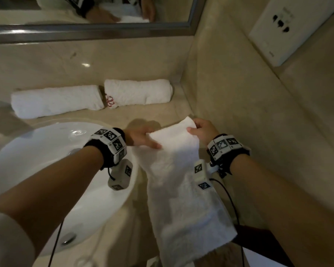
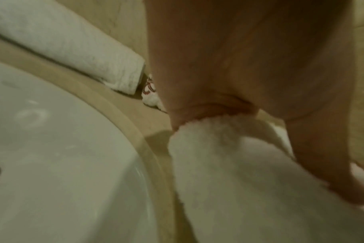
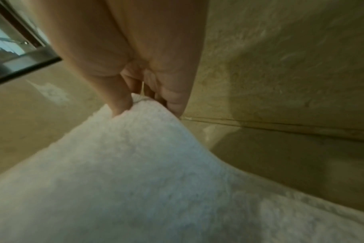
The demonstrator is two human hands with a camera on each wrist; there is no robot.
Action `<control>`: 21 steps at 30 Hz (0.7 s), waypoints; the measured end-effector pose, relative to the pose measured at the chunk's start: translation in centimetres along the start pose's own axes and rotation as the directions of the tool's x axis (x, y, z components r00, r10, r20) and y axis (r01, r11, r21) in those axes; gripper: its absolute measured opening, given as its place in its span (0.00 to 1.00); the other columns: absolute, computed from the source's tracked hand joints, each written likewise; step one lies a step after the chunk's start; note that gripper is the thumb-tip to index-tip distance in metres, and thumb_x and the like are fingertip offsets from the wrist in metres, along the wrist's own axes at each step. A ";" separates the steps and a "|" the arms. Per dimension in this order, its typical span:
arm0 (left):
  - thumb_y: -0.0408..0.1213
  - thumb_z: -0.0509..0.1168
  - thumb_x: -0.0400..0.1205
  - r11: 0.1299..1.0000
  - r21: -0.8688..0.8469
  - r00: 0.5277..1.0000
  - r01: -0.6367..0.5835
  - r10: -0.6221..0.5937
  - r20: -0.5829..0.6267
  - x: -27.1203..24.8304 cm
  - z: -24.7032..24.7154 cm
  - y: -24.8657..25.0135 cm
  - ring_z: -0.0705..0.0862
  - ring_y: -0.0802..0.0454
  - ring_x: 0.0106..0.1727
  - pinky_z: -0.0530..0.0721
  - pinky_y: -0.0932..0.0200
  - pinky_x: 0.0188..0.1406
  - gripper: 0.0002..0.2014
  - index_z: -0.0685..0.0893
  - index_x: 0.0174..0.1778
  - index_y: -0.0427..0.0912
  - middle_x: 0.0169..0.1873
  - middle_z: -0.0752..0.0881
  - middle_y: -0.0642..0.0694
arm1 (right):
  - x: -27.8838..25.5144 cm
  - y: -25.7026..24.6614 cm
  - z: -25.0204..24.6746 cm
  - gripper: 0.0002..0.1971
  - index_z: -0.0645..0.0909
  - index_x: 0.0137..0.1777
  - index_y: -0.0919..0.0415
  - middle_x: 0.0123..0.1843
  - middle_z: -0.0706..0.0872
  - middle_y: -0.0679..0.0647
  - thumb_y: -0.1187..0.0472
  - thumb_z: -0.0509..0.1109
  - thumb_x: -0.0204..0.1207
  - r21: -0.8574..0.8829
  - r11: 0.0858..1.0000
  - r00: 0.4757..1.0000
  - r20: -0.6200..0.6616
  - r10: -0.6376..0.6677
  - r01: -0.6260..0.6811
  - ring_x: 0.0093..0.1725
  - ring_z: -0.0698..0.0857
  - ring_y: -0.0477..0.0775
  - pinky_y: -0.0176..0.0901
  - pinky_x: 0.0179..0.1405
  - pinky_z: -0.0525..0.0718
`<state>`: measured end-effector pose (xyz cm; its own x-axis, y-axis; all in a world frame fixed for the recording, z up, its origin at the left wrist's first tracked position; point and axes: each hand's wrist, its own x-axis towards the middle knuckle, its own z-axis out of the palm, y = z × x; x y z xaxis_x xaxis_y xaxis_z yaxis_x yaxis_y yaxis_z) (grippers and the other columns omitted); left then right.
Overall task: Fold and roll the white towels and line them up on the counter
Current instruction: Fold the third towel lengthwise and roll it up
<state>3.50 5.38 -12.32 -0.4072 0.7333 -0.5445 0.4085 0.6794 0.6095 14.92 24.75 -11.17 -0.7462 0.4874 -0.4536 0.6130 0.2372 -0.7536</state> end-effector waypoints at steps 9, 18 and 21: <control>0.47 0.67 0.79 0.969 -0.121 0.928 0.216 -0.243 -0.283 -0.3 0.5 -4.6 0.78 0.42 0.64 0.72 0.58 0.61 0.22 0.79 0.67 0.42 0.64 0.81 0.41 | 2.3 2.0 4.2 0.08 0.71 0.41 0.62 0.41 0.76 0.57 0.61 0.64 0.80 -0.344 0.934 0.995 -0.045 0.084 -0.094 0.45 0.74 0.53 0.37 0.43 0.67; 0.38 0.71 0.77 0.963 -0.245 0.927 0.117 -0.194 -0.321 -0.1 0.7 -5.1 0.80 0.42 0.50 0.72 0.57 0.44 0.11 0.72 0.42 0.44 0.45 0.80 0.42 | 1.4 2.0 3.7 0.08 0.80 0.53 0.71 0.48 0.81 0.64 0.68 0.69 0.75 -0.094 0.993 0.981 -0.176 -0.082 0.066 0.46 0.78 0.55 0.46 0.50 0.78; 0.38 0.72 0.76 0.969 -0.243 0.947 0.052 -0.125 -0.295 -1.1 0.3 -4.2 0.78 0.39 0.66 0.75 0.53 0.62 0.16 0.80 0.56 0.39 0.63 0.81 0.36 | 0.2 1.8 3.3 0.06 0.79 0.44 0.66 0.40 0.82 0.68 0.75 0.63 0.76 0.109 0.994 0.999 -0.038 0.001 0.003 0.37 0.79 0.58 0.46 0.34 0.77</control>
<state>2.45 1.71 -14.48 -0.6775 0.6024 -0.4221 0.1758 0.6899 0.7023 15.07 22.47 -14.21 -0.7352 0.5193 -0.4357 0.5785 0.1456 -0.8026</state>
